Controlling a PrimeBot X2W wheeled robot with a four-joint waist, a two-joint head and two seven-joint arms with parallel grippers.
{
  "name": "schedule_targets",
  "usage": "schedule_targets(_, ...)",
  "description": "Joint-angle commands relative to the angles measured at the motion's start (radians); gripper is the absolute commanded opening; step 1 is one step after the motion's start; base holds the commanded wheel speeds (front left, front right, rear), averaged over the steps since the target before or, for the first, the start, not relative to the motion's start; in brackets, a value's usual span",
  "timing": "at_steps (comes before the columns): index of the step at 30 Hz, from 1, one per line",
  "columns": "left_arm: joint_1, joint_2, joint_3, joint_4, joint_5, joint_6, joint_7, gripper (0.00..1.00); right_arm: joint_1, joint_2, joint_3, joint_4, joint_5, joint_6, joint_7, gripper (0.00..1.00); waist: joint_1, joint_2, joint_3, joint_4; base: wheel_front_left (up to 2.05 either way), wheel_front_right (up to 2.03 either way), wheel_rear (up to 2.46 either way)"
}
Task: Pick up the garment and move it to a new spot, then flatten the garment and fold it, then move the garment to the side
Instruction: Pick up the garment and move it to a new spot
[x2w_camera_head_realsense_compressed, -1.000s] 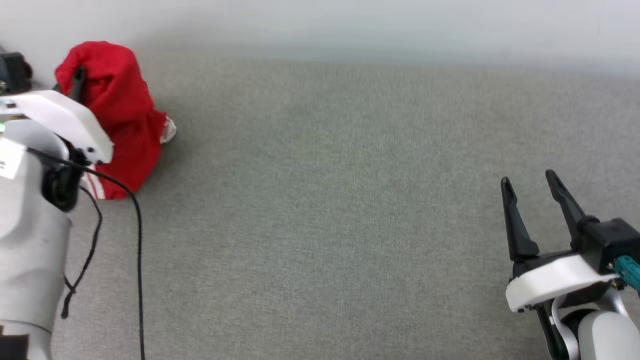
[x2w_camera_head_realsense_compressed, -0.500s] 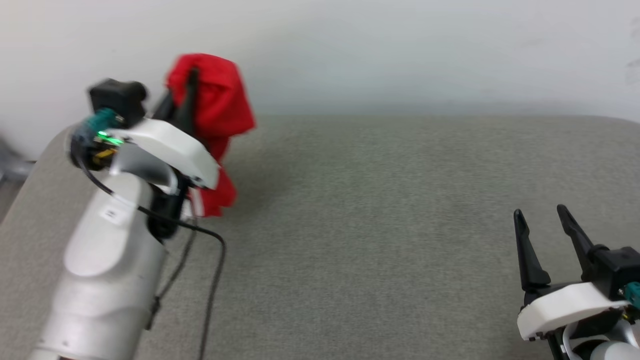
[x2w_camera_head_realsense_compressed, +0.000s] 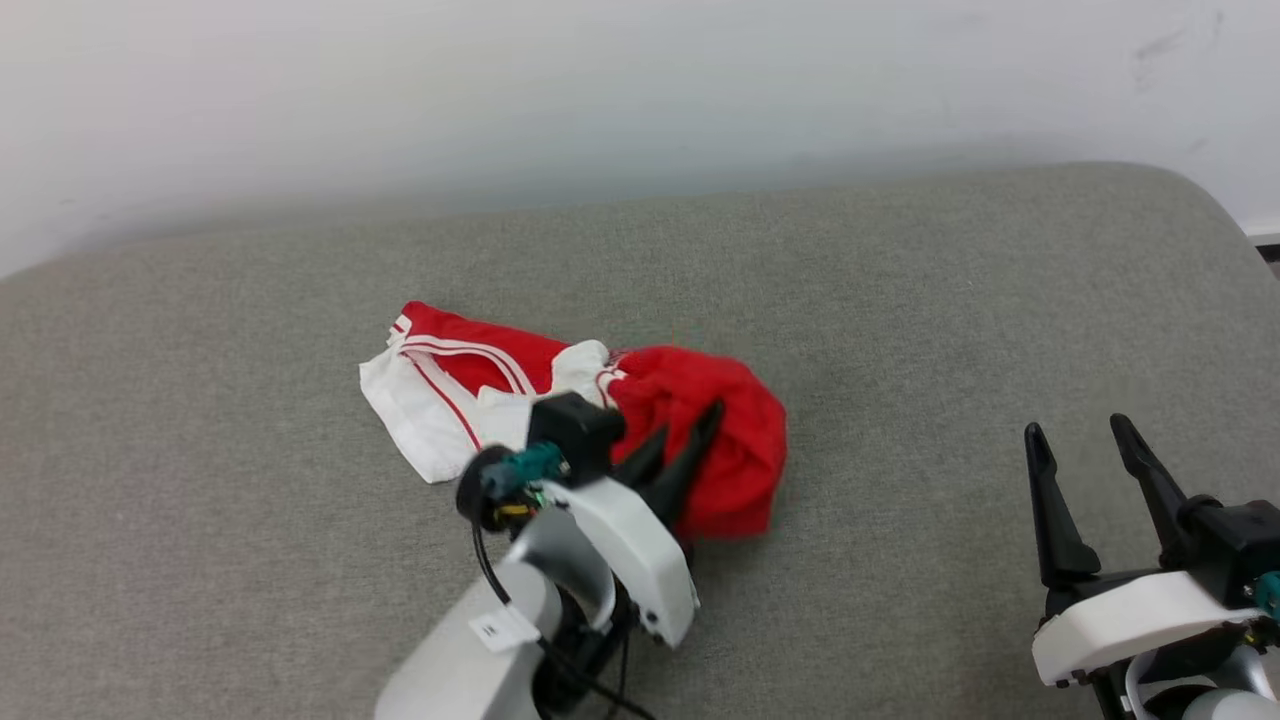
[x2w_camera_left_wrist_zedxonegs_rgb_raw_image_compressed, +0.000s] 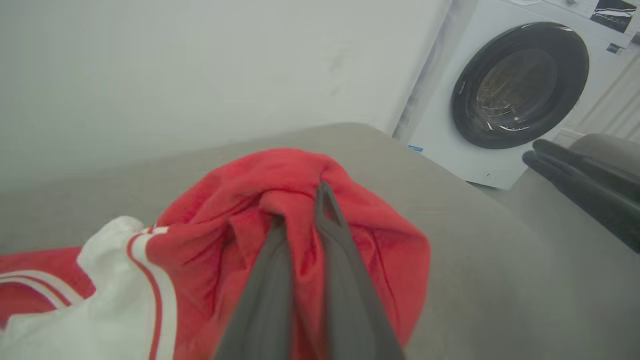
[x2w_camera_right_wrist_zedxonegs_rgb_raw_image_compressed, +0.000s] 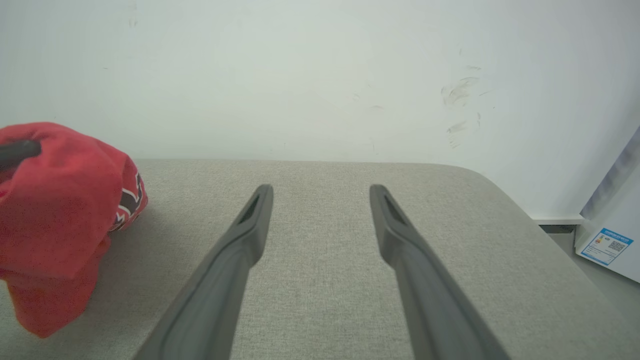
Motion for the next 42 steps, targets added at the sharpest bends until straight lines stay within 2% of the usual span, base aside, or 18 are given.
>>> schedule_targets(1,0.022,-0.002,-0.009,-0.004,-0.001,-0.006,0.005,0.00,-0.012,0.001,0.002,-0.001,0.002,-0.001,-0.006,1.00,0.0001,0.0000,0.023,-0.014,0.00,0.00,0.00)
schedule_targets(9,0.181,0.002,-0.101,-0.005,0.006,-0.001,0.020,0.00,-0.039,0.001,0.017,0.010,0.009,-0.001,-0.025,1.00,0.0001,0.0000,0.071,-0.027,0.00,0.00,0.00)
schedule_targets(10,0.189,0.003,-0.104,-0.009,0.010,0.005,0.015,0.11,-0.042,0.001,0.019,0.012,0.007,-0.001,-0.027,1.00,0.0001,0.0000,0.073,-0.026,0.00,0.00,0.00)
schedule_targets(11,0.197,0.002,-0.107,-0.013,0.009,0.008,0.012,0.45,-0.043,0.001,0.018,0.014,0.006,-0.001,-0.028,1.00,0.0001,0.0000,0.073,-0.024,0.00,0.00,0.00)
schedule_targets(12,0.203,0.001,-0.111,-0.017,0.009,0.009,0.008,0.91,-0.041,0.001,0.015,0.015,0.005,-0.001,-0.030,1.00,0.0001,0.0000,0.071,-0.020,0.00,0.00,0.00)
schedule_targets(13,0.206,0.001,-0.114,-0.023,0.013,0.010,0.000,1.00,-0.039,0.001,0.014,0.018,0.003,-0.001,-0.028,1.00,0.0001,0.0000,0.068,-0.016,0.00,0.00,0.00)
schedule_targets(19,0.188,0.010,-0.100,-0.074,0.047,0.039,-0.064,1.00,-0.026,0.001,0.013,0.025,-0.001,-0.001,-0.019,1.00,0.0001,0.0000,0.019,0.010,0.00,0.00,0.00)
schedule_targets(26,0.191,0.042,-0.020,-0.124,0.069,0.122,-0.153,1.00,0.001,0.001,0.018,0.032,-0.001,-0.001,-0.005,1.00,0.0001,0.0000,-0.045,0.036,0.00,0.00,0.00)
schedule_targets(33,0.239,0.102,0.104,-0.156,0.067,0.209,-0.202,1.00,0.030,0.001,0.020,0.018,0.005,-0.001,0.009,1.00,0.0001,0.0000,-0.081,0.056,0.00,0.00,0.00)
schedule_targets(42,0.324,0.199,0.228,-0.167,0.065,0.273,-0.215,1.00,0.049,0.001,0.025,0.018,0.022,-0.001,0.012,1.00,0.0001,0.0000,-0.105,0.069,0.00,0.00,0.00)
